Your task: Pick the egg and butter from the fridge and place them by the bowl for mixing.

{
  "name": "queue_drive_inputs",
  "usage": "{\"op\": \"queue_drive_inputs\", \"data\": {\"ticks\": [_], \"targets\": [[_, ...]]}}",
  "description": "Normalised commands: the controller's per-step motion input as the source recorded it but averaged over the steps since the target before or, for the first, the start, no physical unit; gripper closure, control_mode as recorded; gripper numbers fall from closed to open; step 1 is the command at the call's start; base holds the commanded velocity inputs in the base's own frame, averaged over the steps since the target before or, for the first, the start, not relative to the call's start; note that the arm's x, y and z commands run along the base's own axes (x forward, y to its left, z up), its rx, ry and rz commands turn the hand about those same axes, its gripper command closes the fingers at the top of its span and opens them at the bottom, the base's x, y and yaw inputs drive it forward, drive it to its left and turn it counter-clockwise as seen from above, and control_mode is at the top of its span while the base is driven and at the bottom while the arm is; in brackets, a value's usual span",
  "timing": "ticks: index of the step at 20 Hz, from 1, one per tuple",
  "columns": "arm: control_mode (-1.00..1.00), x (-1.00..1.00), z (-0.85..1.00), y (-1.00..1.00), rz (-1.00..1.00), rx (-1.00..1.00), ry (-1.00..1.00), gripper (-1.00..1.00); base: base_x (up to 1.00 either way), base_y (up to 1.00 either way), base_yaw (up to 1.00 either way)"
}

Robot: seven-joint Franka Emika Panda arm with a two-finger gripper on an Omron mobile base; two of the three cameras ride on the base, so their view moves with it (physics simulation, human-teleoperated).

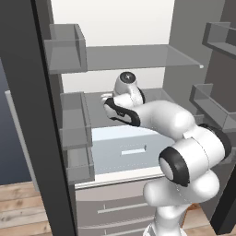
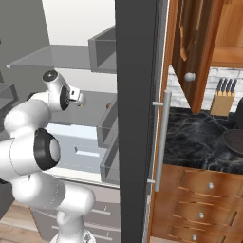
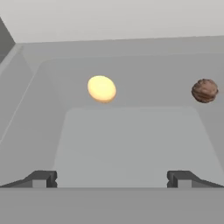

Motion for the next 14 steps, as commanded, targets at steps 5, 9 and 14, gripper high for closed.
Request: {"op": "queue_drive_inputs", "data": {"ticks": [5, 9, 14], "targets": [[-1.0, 0.57, -0.21, 0.04, 0.0, -0.02, 0.0, -1.0, 0.0, 0.0, 0.0], [-1.0, 0.56, -0.24, 0.15, 0.0, 0.0, 0.0, -1.0, 0.0, 0.0, 0.0], [-1.0, 0.48, -0.15, 0.09, 0.0, 0.0, -0.01, -1.0, 0.0, 0.0, 0.0]]}}
